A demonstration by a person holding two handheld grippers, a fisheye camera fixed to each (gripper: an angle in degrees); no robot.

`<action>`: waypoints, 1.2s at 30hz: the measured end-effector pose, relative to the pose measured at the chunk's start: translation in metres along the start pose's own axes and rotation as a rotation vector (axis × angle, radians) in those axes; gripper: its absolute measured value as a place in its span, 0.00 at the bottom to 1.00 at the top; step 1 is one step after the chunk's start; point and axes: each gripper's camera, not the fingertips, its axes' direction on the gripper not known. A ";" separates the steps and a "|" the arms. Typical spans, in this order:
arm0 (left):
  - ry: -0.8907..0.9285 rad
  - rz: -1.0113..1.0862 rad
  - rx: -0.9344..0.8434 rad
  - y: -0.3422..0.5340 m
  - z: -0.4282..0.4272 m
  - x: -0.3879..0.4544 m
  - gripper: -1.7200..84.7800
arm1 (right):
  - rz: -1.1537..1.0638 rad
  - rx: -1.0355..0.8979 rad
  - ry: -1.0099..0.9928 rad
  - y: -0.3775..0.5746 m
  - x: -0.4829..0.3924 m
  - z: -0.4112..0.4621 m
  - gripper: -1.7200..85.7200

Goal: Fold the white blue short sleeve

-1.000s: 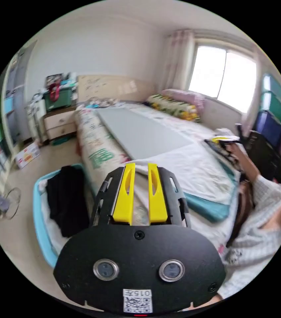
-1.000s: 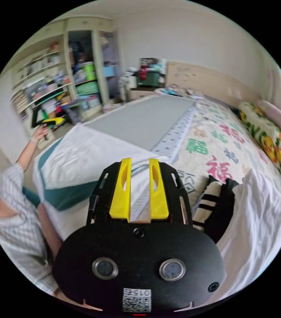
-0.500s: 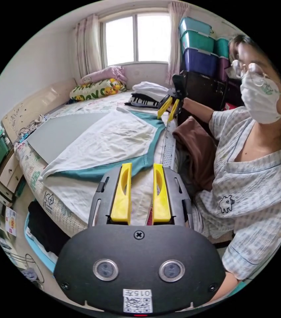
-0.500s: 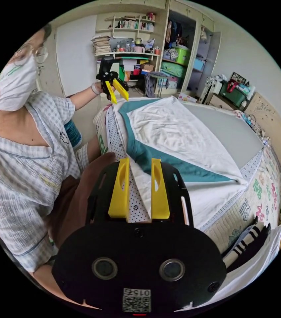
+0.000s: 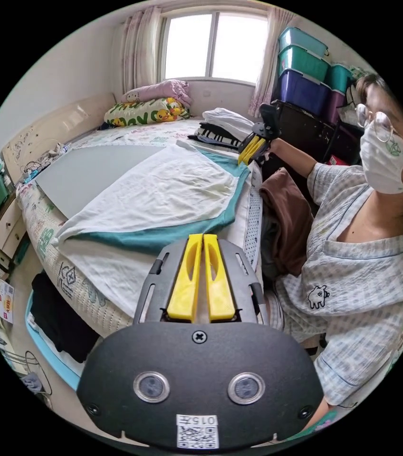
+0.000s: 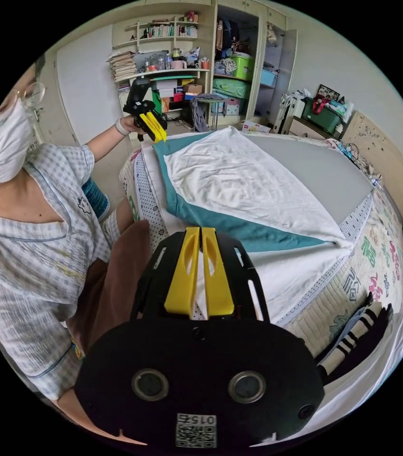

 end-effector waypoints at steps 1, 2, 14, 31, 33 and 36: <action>-0.016 -0.012 0.027 -0.002 -0.005 -0.006 0.02 | 0.012 0.013 0.016 -0.010 0.003 -0.007 0.01; -0.044 -0.034 0.055 -0.006 -0.010 -0.016 0.02 | 0.024 0.028 0.047 -0.023 0.009 -0.015 0.01; -0.507 -0.570 0.517 -0.140 -0.017 -0.267 0.05 | 0.543 0.386 0.651 -0.308 0.268 -0.050 0.03; -0.094 -0.160 -0.177 -0.145 0.147 -0.183 0.13 | 0.182 -0.151 0.116 -0.356 0.193 0.043 0.12; -0.107 -0.199 -0.169 -0.147 0.151 -0.190 0.11 | 0.205 -0.150 0.146 -0.370 0.198 0.043 0.10; -0.087 -0.268 -0.165 -0.148 0.154 -0.204 0.06 | 0.218 -0.149 0.144 -0.393 0.207 0.045 0.07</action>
